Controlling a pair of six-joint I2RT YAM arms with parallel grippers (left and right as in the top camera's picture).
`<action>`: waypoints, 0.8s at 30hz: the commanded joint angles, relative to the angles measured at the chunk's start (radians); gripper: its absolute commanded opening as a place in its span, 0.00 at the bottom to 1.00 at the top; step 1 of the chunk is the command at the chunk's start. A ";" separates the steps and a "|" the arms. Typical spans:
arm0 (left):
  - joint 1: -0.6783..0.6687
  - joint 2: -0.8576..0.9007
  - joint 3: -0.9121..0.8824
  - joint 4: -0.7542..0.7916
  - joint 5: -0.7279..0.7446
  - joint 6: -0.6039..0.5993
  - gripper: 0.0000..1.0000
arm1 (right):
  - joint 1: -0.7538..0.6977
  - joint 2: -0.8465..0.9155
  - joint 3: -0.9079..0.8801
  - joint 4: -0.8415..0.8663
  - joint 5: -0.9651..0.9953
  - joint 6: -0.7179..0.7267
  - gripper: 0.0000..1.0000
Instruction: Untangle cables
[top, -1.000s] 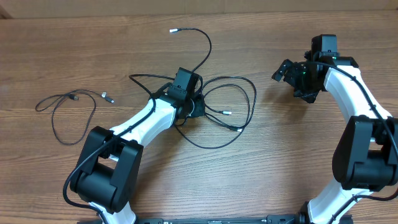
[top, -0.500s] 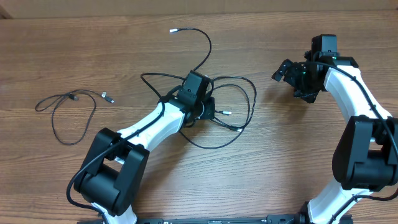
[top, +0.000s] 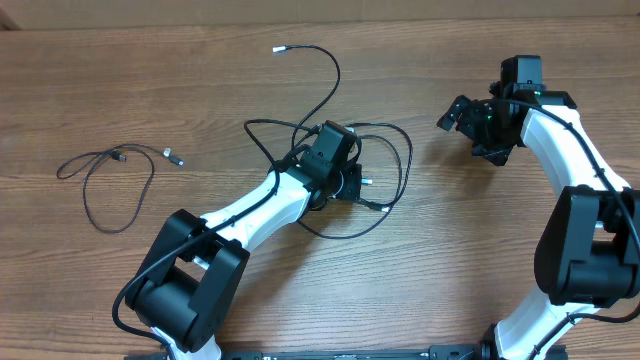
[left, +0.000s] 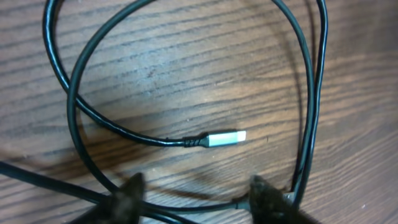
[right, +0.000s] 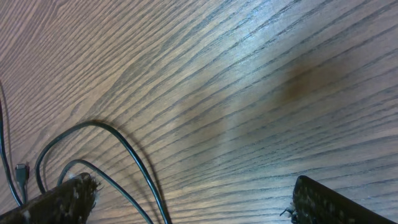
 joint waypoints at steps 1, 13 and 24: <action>-0.001 -0.027 -0.002 0.002 -0.013 0.006 0.68 | 0.001 -0.025 0.016 0.002 0.006 0.001 1.00; -0.001 -0.027 -0.002 0.002 -0.013 0.006 0.99 | 0.001 -0.025 0.016 0.002 0.006 0.001 1.00; -0.001 -0.027 -0.002 0.002 -0.014 0.006 0.99 | 0.001 -0.025 0.016 0.002 0.006 0.001 1.00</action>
